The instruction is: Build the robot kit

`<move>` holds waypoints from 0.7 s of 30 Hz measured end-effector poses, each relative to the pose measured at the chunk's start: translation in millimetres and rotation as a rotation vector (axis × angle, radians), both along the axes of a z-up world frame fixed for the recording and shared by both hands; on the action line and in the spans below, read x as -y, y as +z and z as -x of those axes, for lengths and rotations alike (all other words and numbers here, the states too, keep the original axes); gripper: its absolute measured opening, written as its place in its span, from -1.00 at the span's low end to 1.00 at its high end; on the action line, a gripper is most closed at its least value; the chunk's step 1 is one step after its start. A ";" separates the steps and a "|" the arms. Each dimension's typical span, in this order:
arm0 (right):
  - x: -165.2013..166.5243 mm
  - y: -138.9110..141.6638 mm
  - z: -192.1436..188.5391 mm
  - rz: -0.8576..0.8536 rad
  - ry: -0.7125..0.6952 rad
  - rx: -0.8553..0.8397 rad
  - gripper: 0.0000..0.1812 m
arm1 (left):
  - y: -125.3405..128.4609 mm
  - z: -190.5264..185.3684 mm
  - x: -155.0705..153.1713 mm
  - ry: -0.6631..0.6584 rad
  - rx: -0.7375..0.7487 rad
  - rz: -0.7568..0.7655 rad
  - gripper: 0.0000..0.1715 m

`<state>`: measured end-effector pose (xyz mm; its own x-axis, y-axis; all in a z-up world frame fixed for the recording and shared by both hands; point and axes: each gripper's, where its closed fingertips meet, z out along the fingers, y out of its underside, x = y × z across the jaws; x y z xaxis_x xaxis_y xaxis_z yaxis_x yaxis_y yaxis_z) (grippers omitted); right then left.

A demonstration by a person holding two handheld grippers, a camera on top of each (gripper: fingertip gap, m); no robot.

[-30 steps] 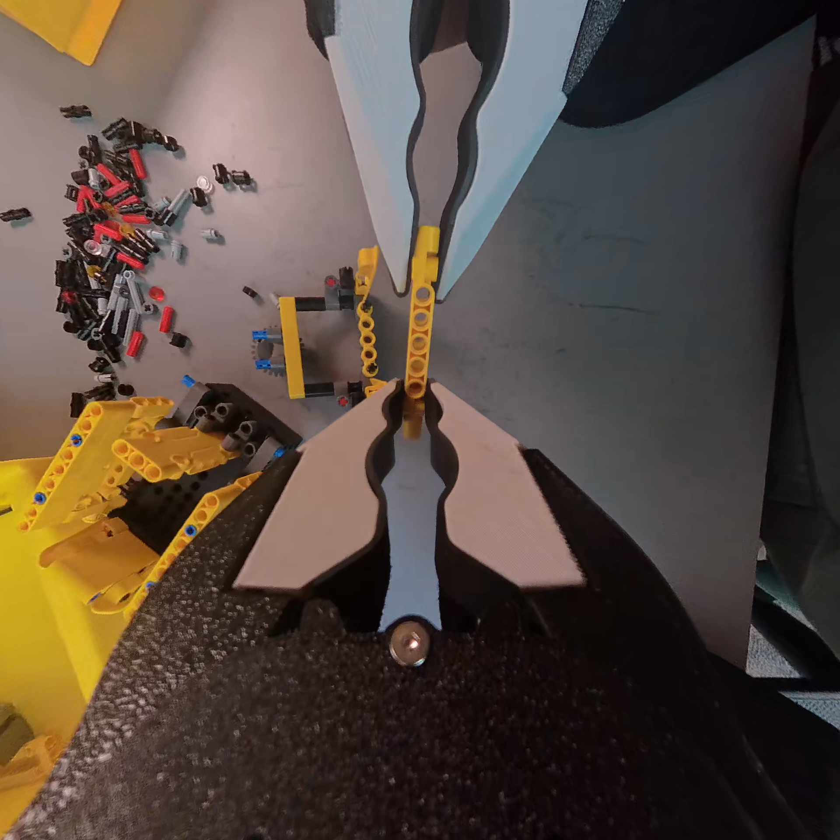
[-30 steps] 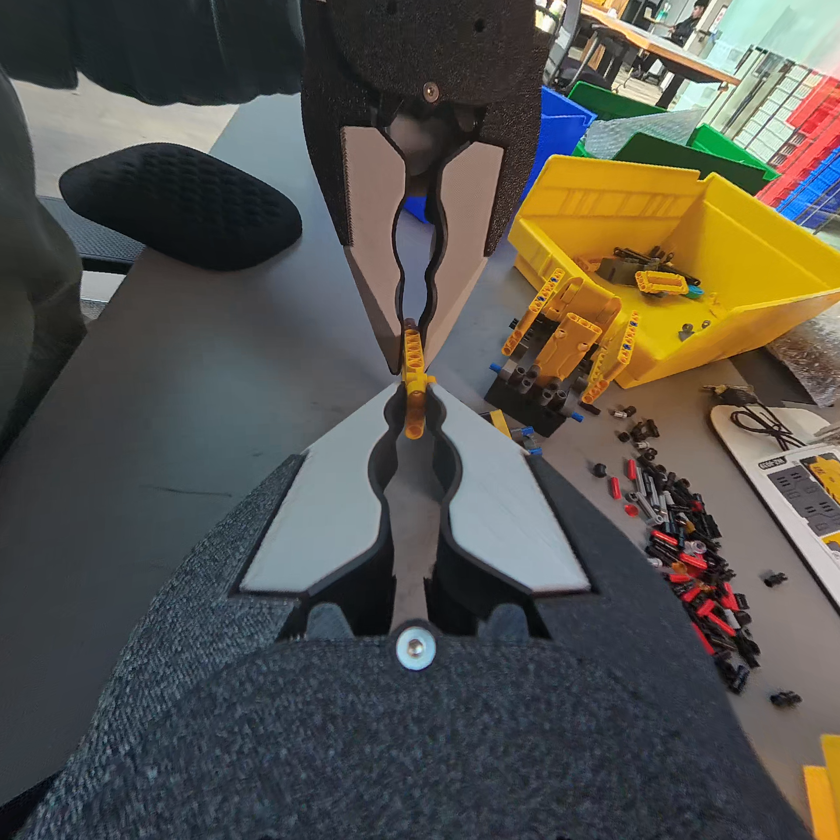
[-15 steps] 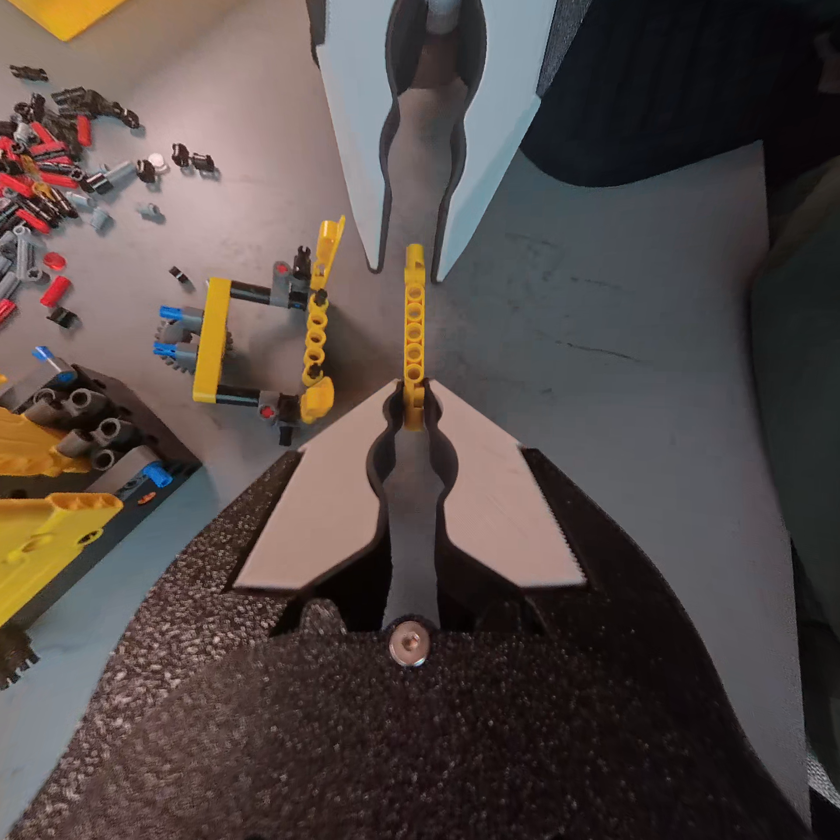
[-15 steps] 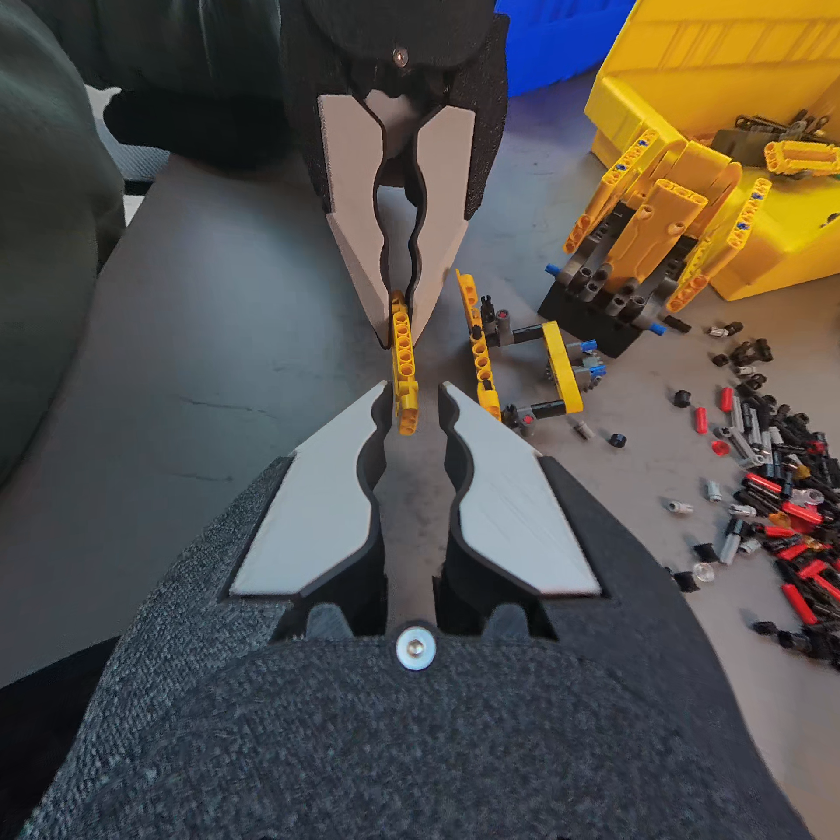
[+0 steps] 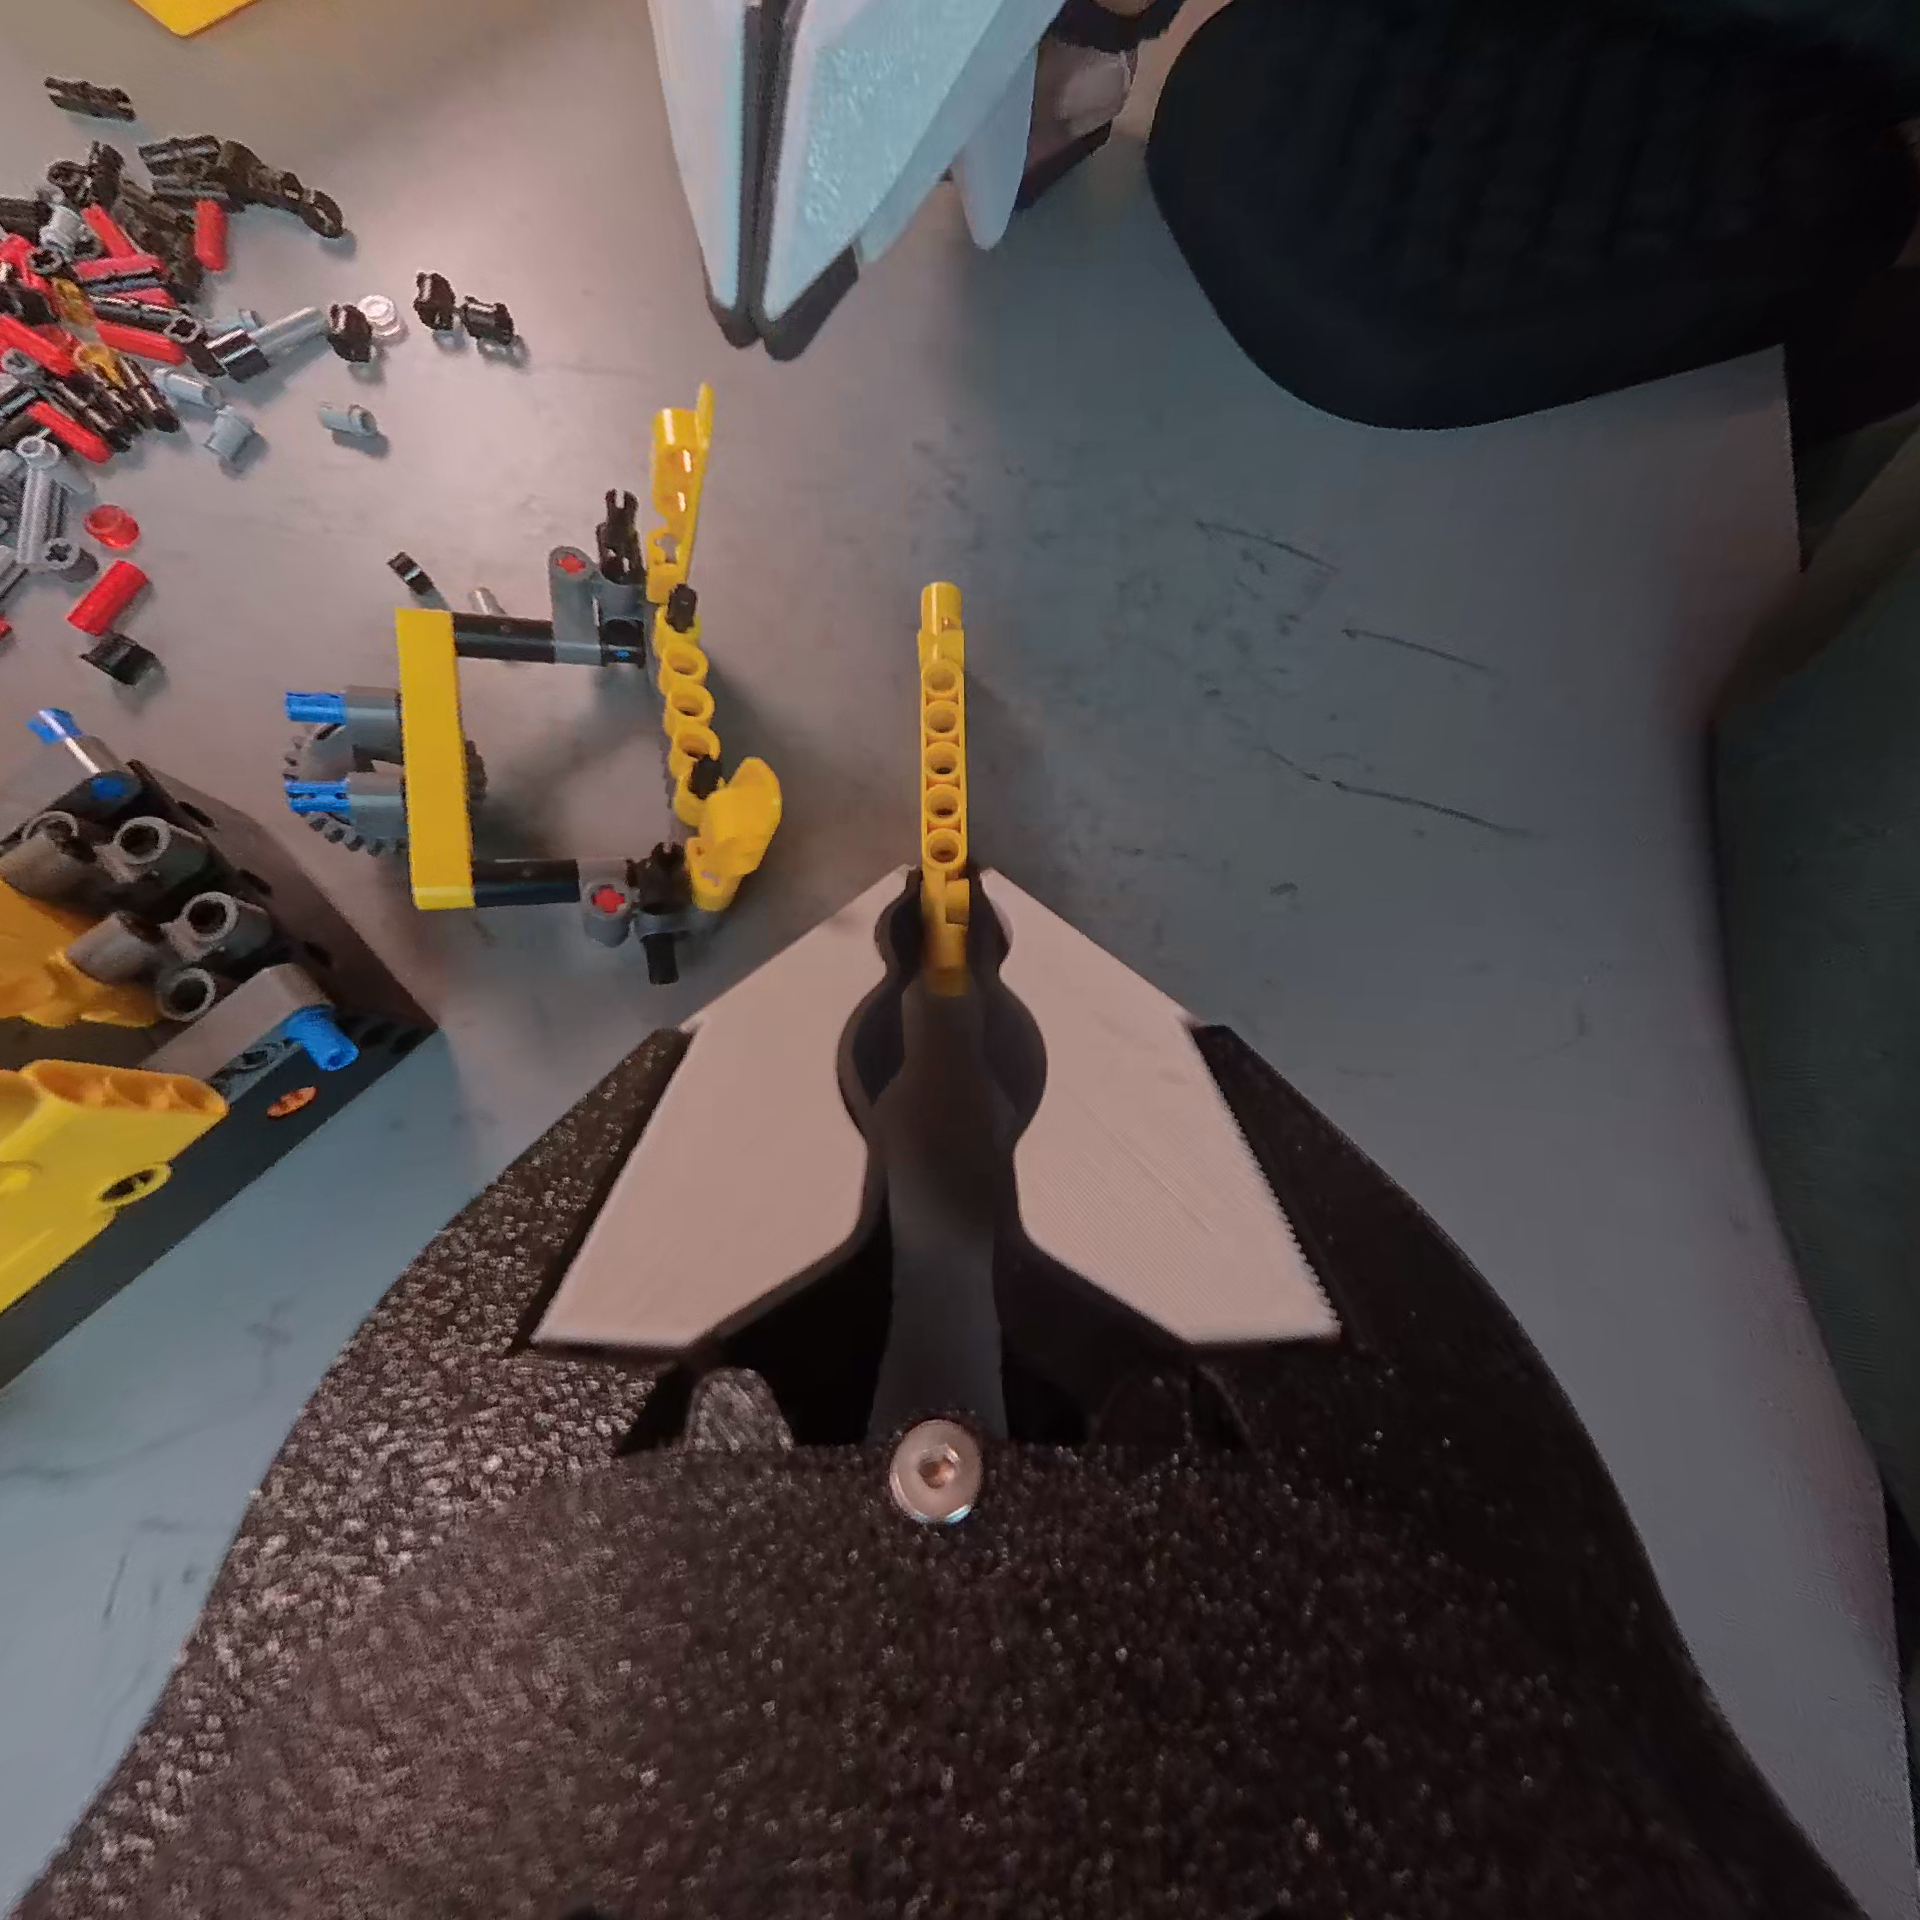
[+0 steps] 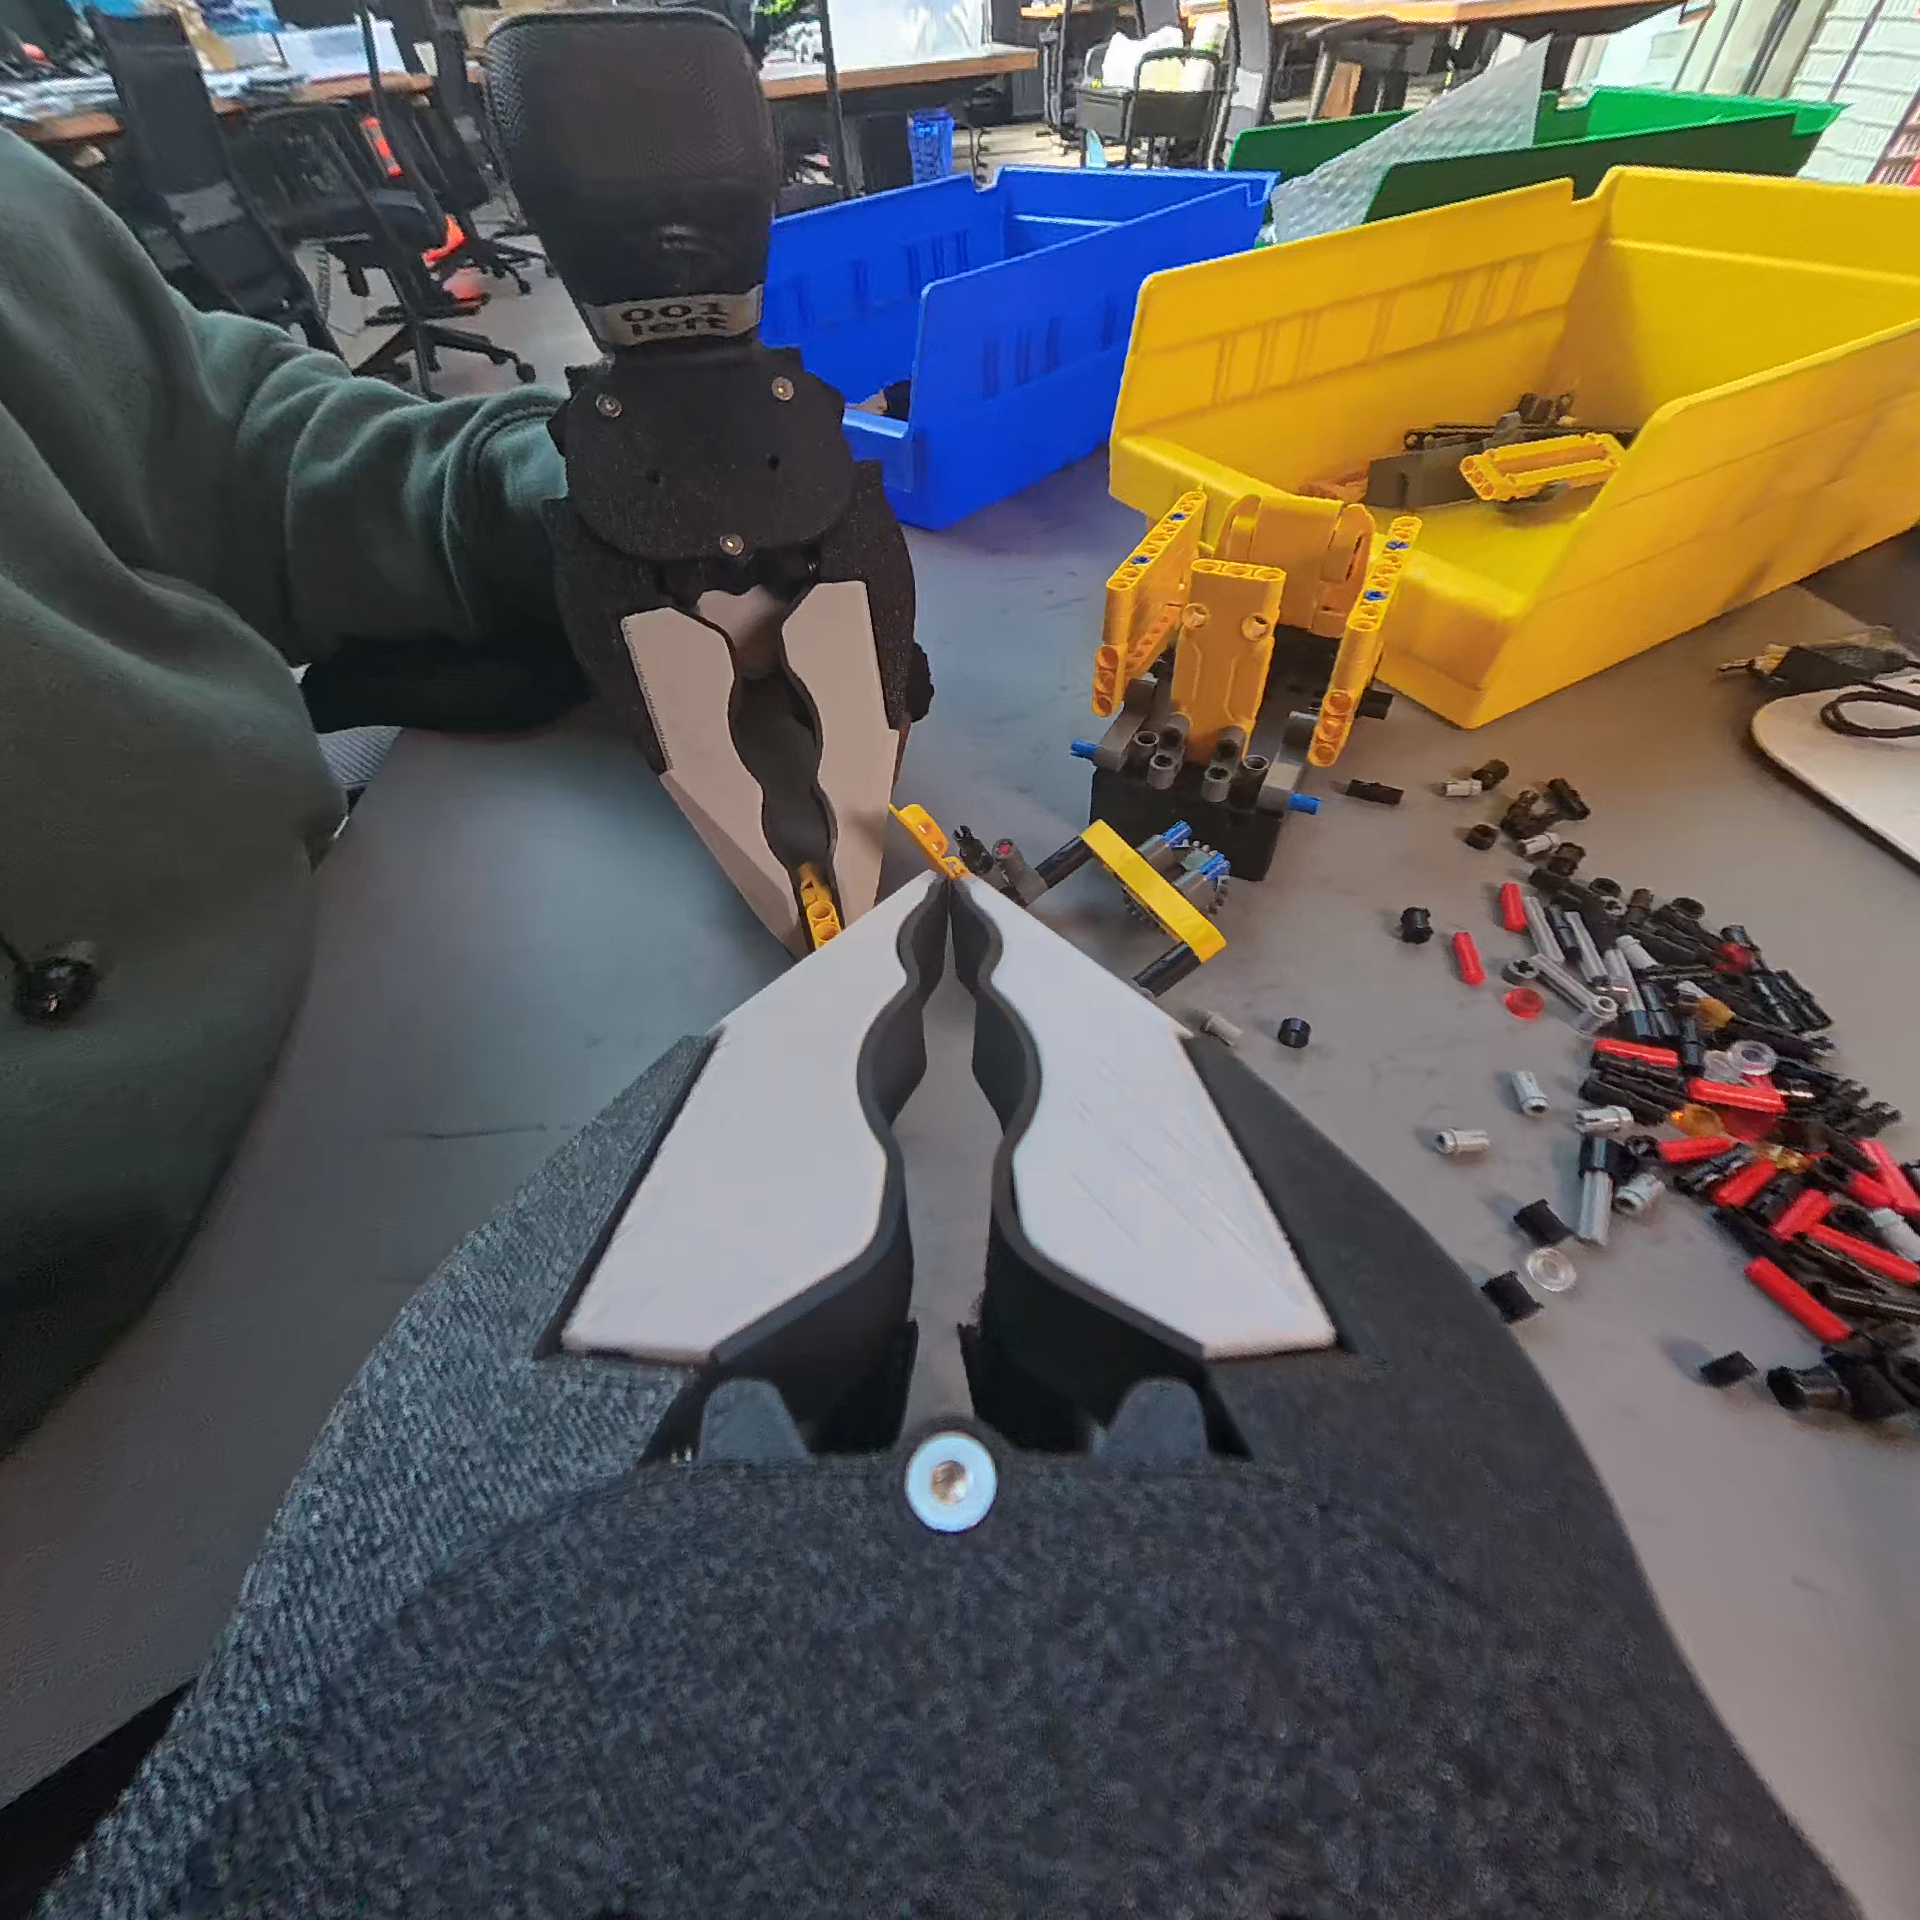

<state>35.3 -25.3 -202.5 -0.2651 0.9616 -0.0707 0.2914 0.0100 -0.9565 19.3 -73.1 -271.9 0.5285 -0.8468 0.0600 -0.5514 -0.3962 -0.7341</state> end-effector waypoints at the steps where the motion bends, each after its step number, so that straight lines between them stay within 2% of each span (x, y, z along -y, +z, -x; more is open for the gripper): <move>1: -2.1 -0.2 0.5 -0.001 -0.013 0.001 -1.00 | 0.4 0.1 -0.4 0.002 0.000 -0.005 -0.92; 7: -6.8 -6.2 3.8 -0.034 -0.056 0.033 -0.82 | -0.8 0.2 -0.2 0.003 -0.005 -0.001 -0.92; 10: -13.0 -7.8 4.6 -0.056 -0.093 0.039 -0.79 | -0.6 0.7 -0.4 0.007 -0.003 0.000 -0.92; 21: -13.5 -9.3 4.4 -0.085 -0.099 0.042 -0.84 | -0.9 3.2 -3.2 0.020 0.010 0.023 -0.92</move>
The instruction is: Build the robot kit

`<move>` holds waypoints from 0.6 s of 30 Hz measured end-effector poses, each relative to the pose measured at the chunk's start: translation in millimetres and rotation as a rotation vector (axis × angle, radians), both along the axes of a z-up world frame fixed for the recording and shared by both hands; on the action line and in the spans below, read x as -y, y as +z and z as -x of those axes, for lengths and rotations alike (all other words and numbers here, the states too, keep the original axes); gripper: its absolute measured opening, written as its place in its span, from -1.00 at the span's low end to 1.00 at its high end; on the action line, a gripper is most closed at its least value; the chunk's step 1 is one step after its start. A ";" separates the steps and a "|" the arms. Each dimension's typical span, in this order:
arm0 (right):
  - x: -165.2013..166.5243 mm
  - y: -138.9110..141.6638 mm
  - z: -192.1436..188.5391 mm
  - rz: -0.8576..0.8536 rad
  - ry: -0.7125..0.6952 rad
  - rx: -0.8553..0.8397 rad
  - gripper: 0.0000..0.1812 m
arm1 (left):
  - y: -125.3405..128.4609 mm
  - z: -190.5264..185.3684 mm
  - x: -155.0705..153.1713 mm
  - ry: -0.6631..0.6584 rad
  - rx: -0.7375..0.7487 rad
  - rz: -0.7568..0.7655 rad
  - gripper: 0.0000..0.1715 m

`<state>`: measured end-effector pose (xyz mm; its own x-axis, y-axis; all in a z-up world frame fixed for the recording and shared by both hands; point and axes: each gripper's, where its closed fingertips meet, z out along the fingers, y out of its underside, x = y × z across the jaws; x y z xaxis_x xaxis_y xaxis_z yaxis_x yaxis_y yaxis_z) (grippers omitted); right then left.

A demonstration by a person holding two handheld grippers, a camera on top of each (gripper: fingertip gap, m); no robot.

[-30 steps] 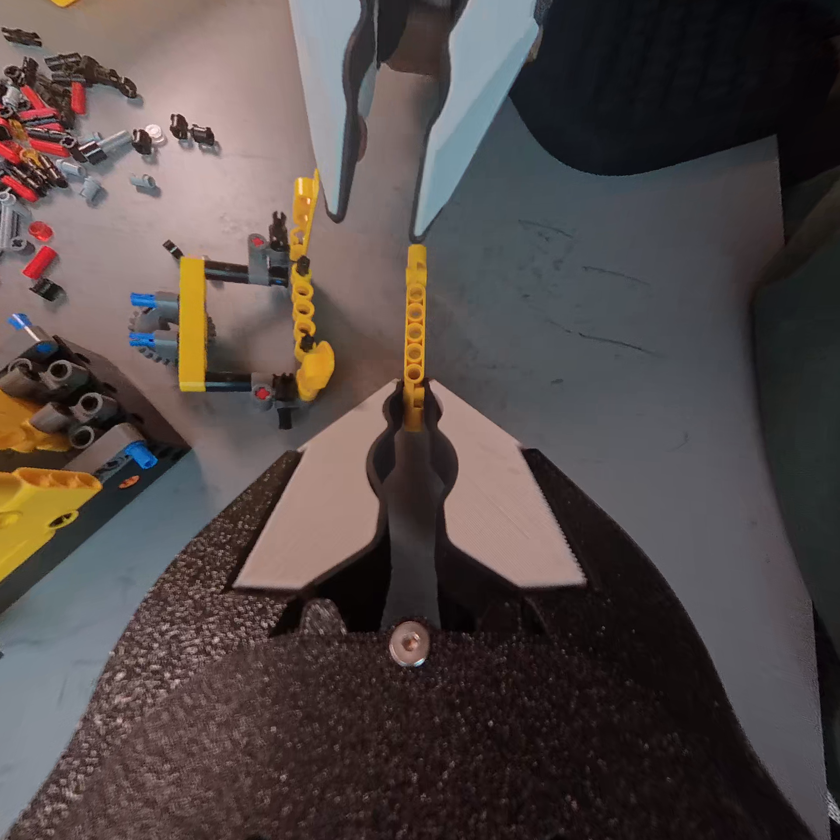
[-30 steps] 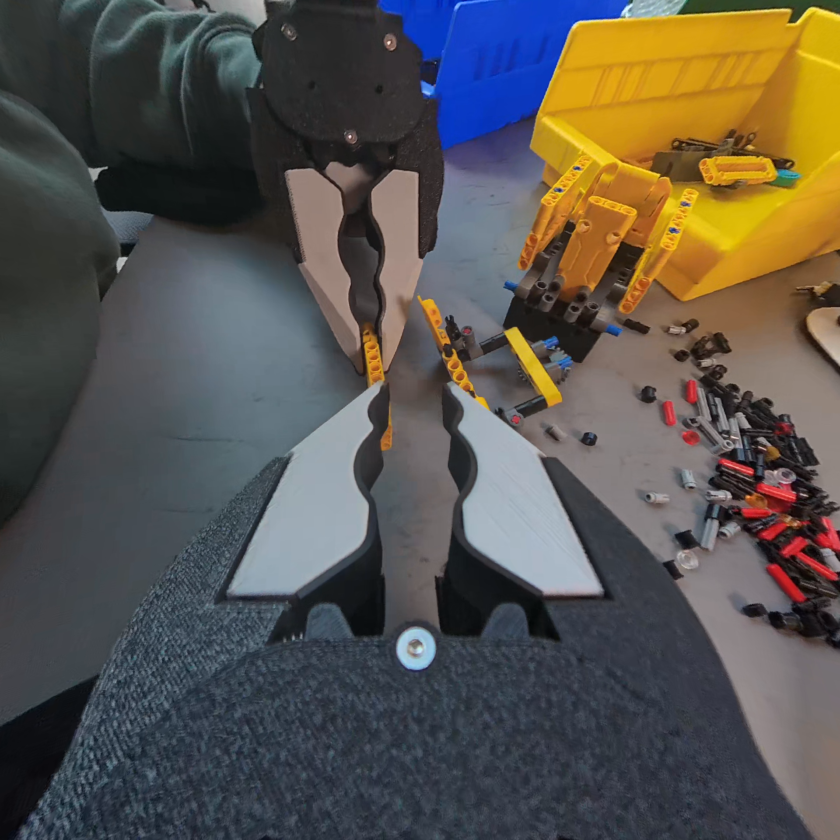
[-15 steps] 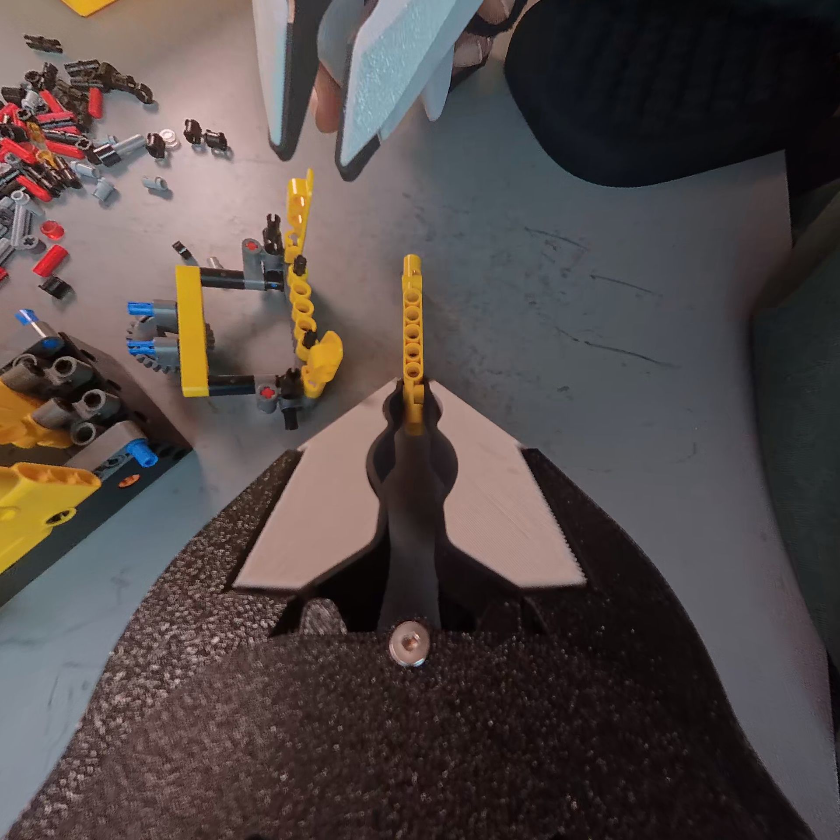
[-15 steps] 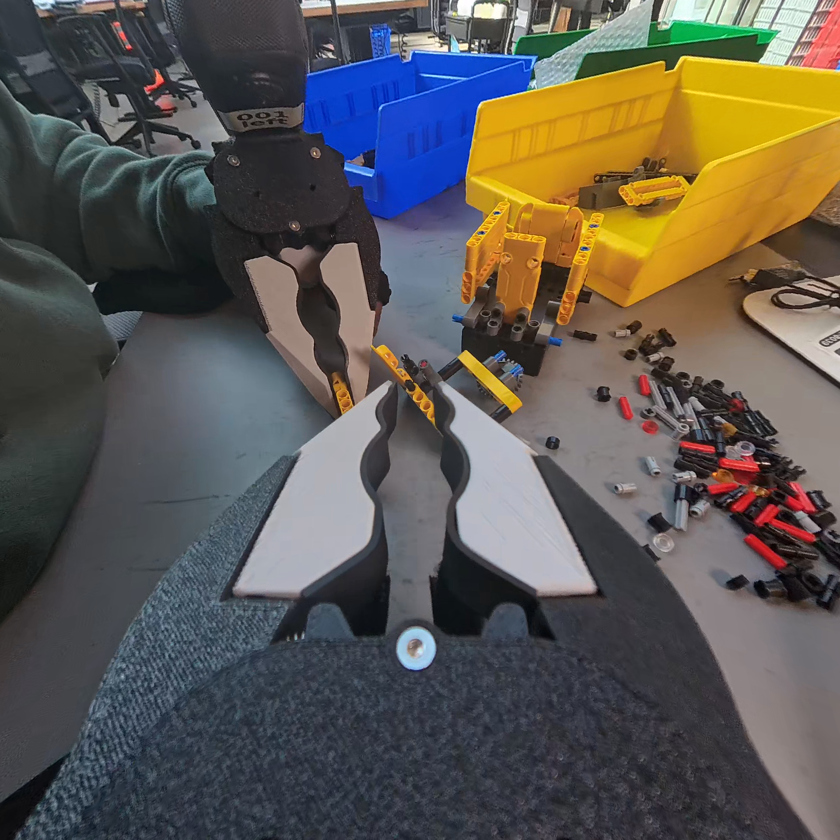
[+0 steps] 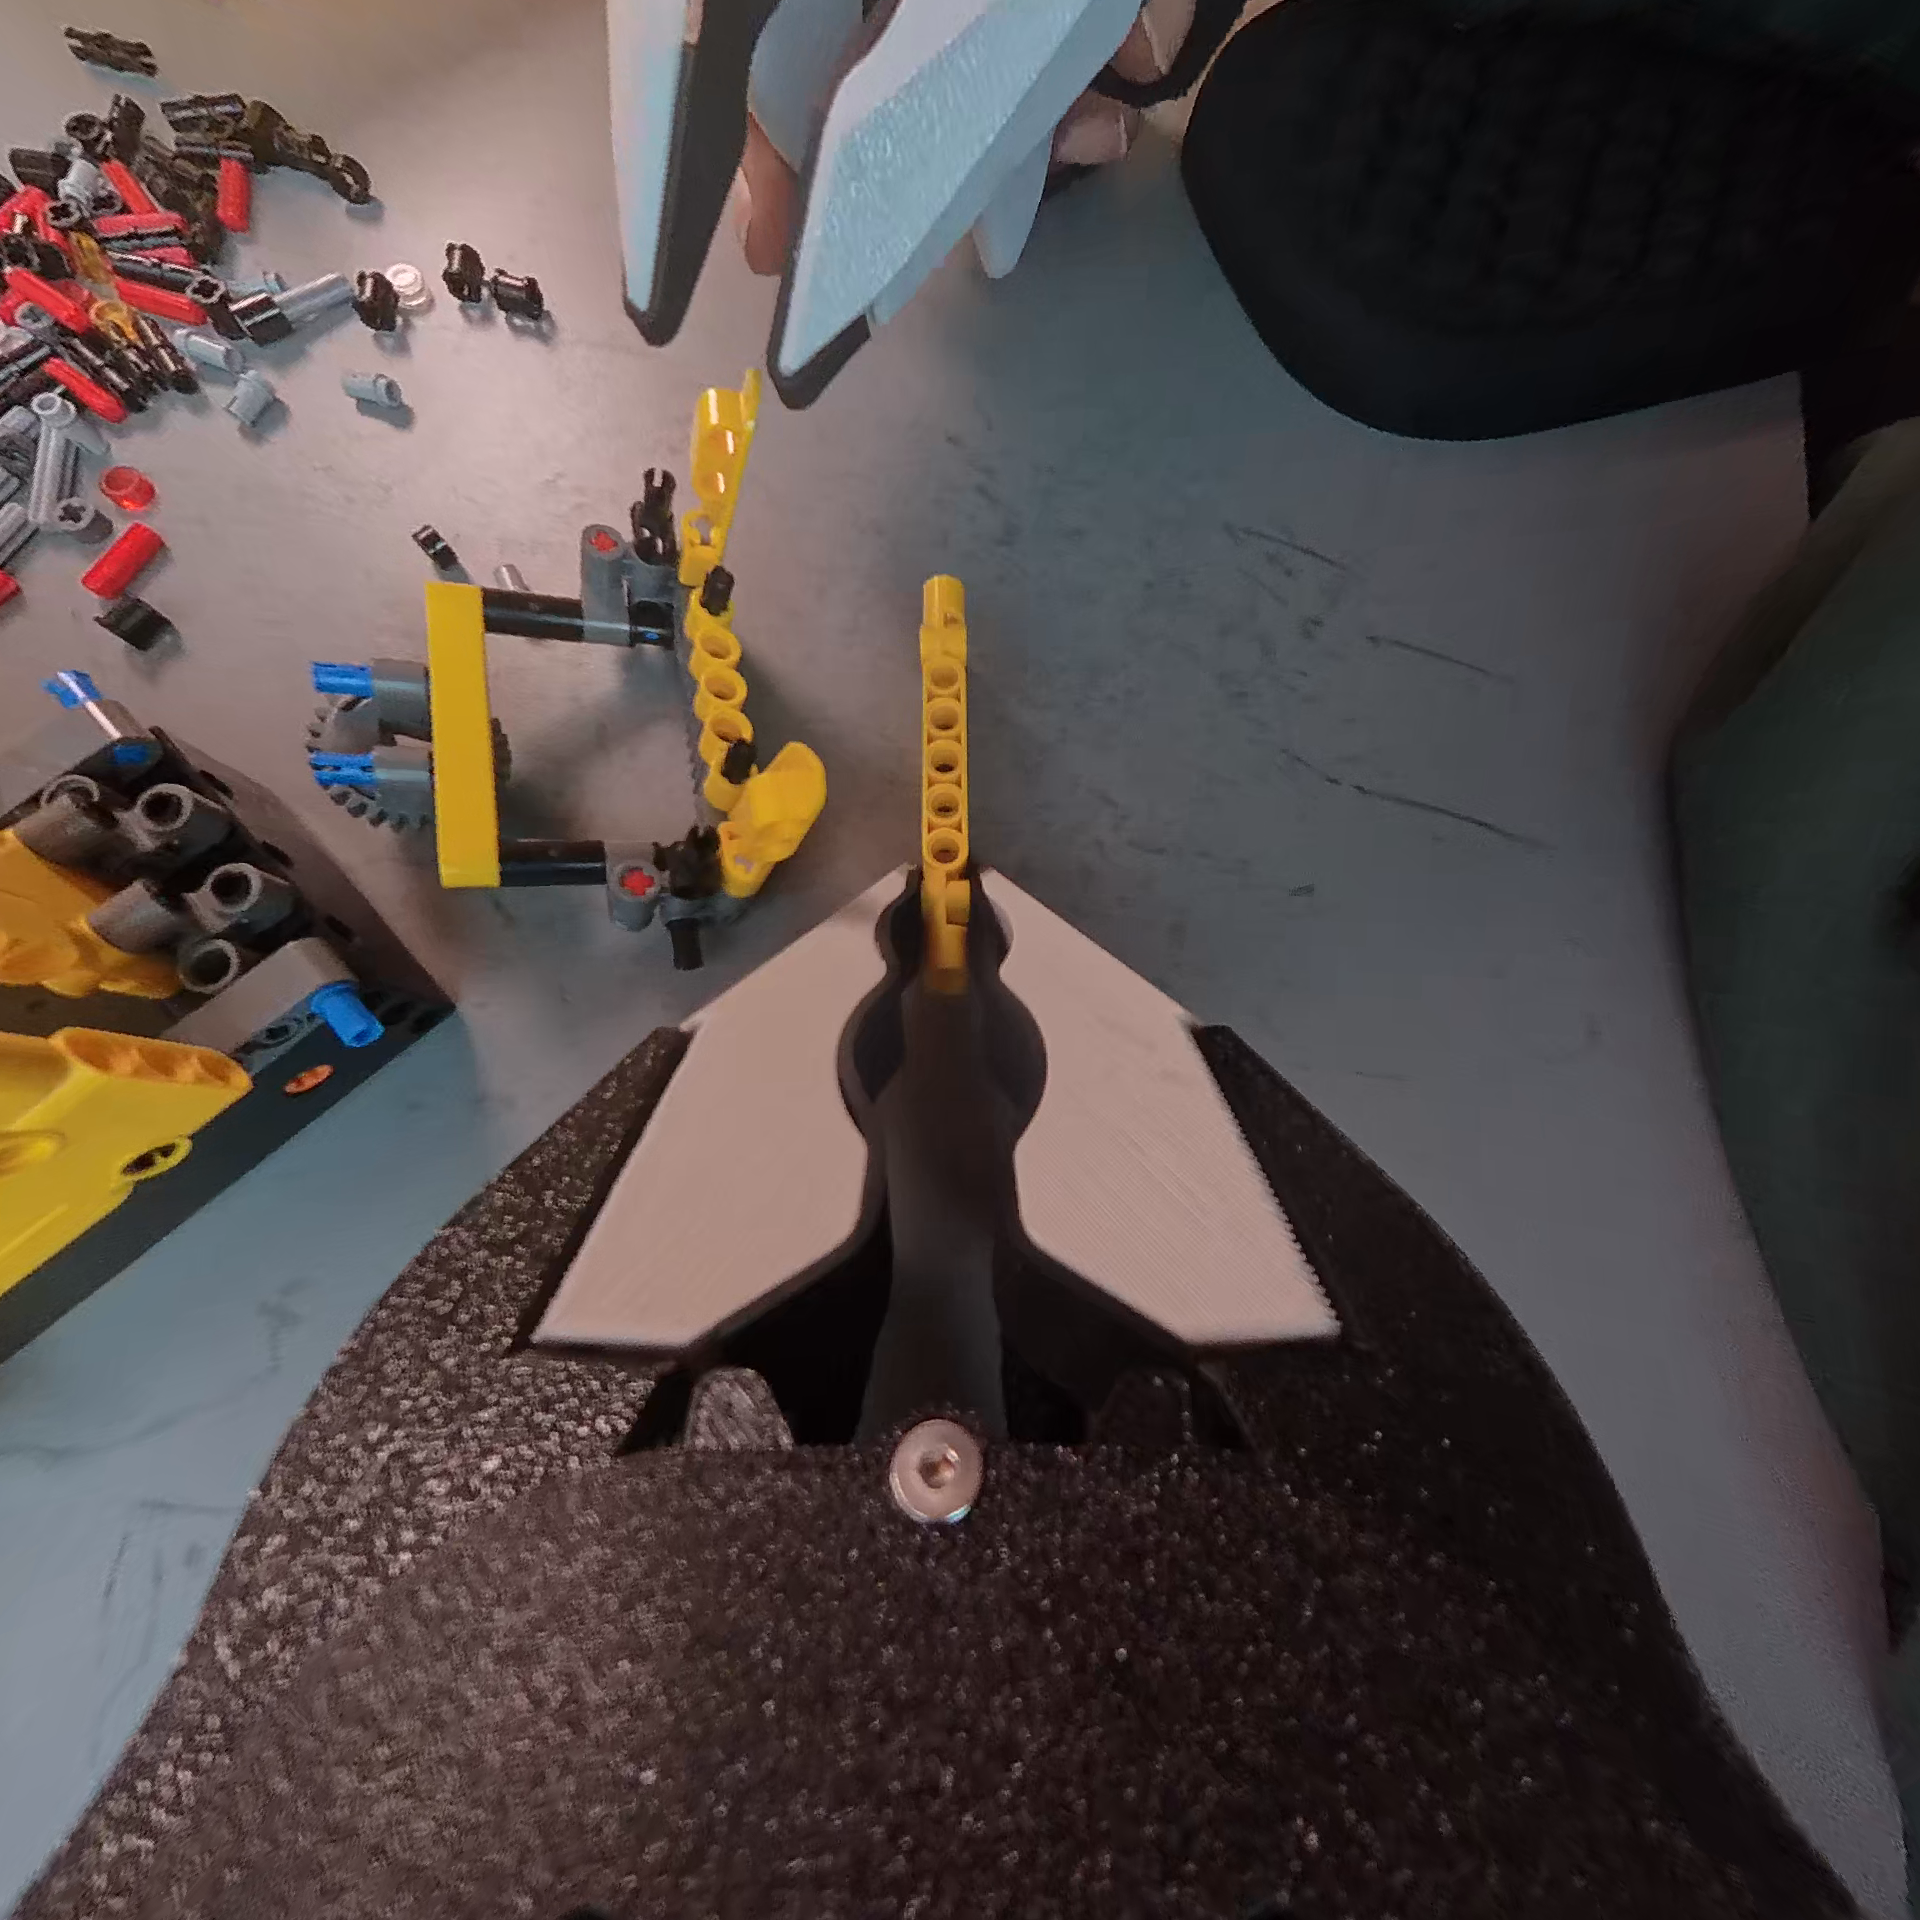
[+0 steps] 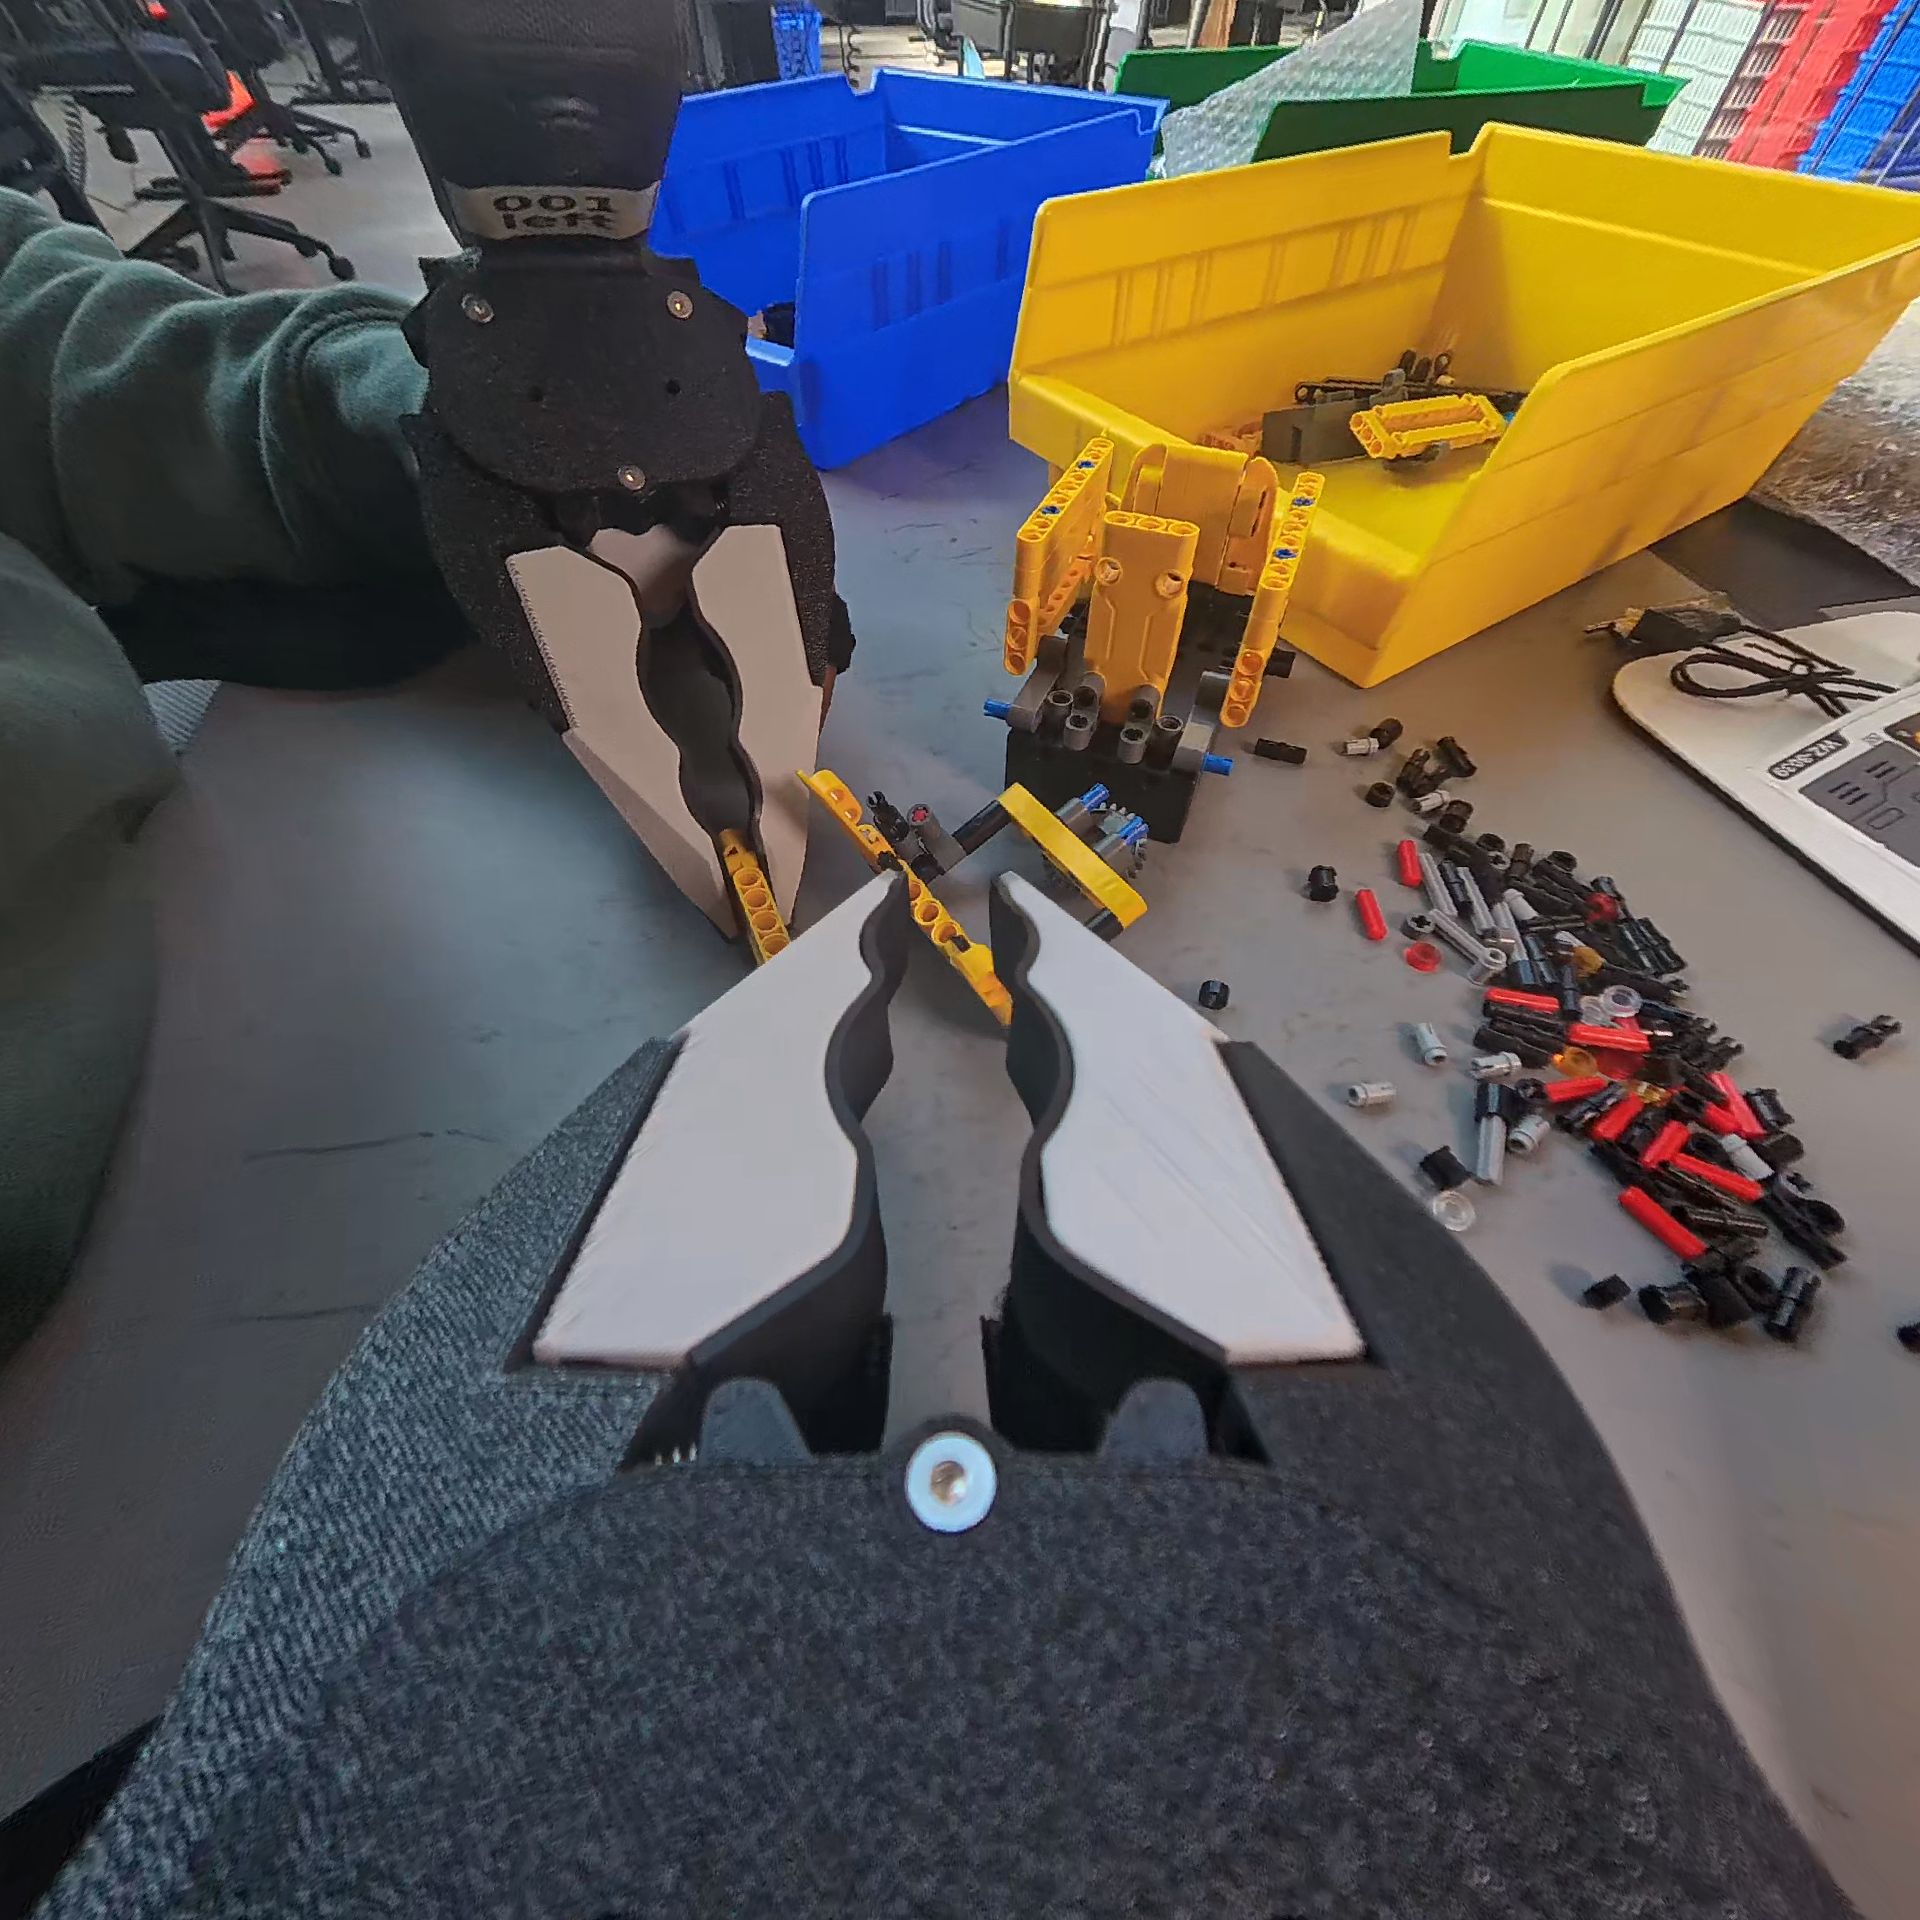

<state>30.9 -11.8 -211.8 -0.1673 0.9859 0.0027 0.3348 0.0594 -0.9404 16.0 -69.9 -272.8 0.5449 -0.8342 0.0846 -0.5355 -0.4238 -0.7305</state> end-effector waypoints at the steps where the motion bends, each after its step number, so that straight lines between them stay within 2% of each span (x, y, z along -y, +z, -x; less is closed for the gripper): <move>1: 0.9 -0.9 0.2 -0.009 0.002 0.004 -0.85 | -0.1 0.3 -0.3 0.002 -0.002 -0.001 -0.92; 4: 3.3 -3.2 0.6 -0.036 0.008 0.014 -0.86 | -1.0 1.1 -1.6 0.008 -0.014 -0.010 -0.92; 8: 5.0 -7.8 -0.1 -0.070 0.010 0.039 -0.99 | -1.0 1.2 -1.5 0.006 -0.009 -0.004 -0.92; 13: 13.8 -13.5 -3.0 -0.071 0.058 0.087 -1.00 | -1.2 1.1 -0.9 0.001 -0.022 -0.020 -0.91; 18: 37.1 -19.5 0.6 -0.096 0.150 0.143 -1.00 | -1.6 0.7 0.3 -0.011 -0.046 -0.050 -0.88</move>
<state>30.3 -48.9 -231.3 -0.3179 0.9462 0.0605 0.4452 0.2053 -0.8716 15.3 -70.2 -274.5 0.5384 -0.8425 0.0175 -0.5735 -0.3815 -0.7250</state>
